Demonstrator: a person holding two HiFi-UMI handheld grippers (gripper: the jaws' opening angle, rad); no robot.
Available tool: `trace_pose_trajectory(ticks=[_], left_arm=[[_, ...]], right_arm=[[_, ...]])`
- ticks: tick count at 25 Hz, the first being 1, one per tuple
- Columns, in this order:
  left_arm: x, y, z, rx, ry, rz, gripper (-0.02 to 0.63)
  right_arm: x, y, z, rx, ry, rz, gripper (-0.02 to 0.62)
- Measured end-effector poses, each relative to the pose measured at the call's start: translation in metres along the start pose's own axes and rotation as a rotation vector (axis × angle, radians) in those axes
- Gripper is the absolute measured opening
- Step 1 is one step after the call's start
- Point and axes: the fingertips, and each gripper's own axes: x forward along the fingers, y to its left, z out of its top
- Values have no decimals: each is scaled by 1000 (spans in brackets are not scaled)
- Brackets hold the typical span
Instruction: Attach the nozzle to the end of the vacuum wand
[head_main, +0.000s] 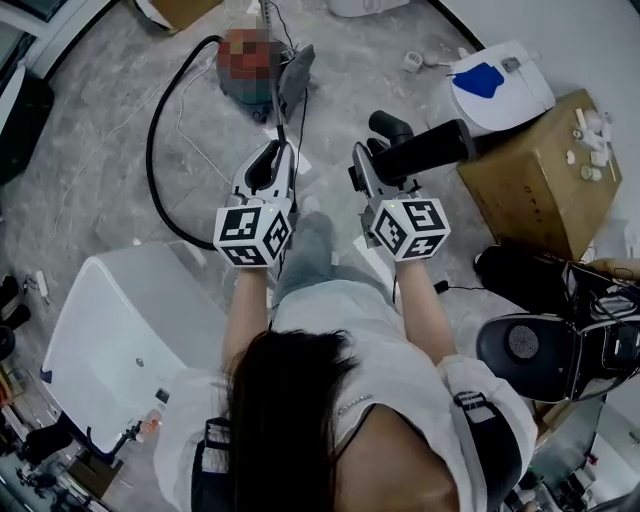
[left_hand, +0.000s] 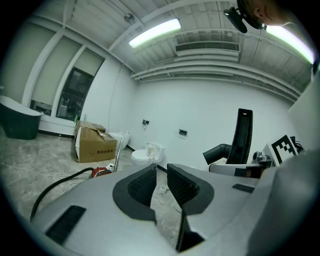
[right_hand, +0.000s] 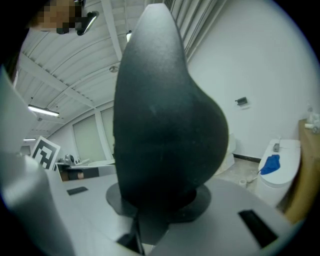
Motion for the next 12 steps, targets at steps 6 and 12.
trace_pose_trajectory(ticks=[6, 12], left_arm=[[47, 30, 18, 2, 15, 18, 66], [89, 46, 36, 11, 20, -1, 66]], right_arm=[[53, -11, 22, -2, 8, 22, 100], [100, -23, 40, -8, 20, 33, 100]])
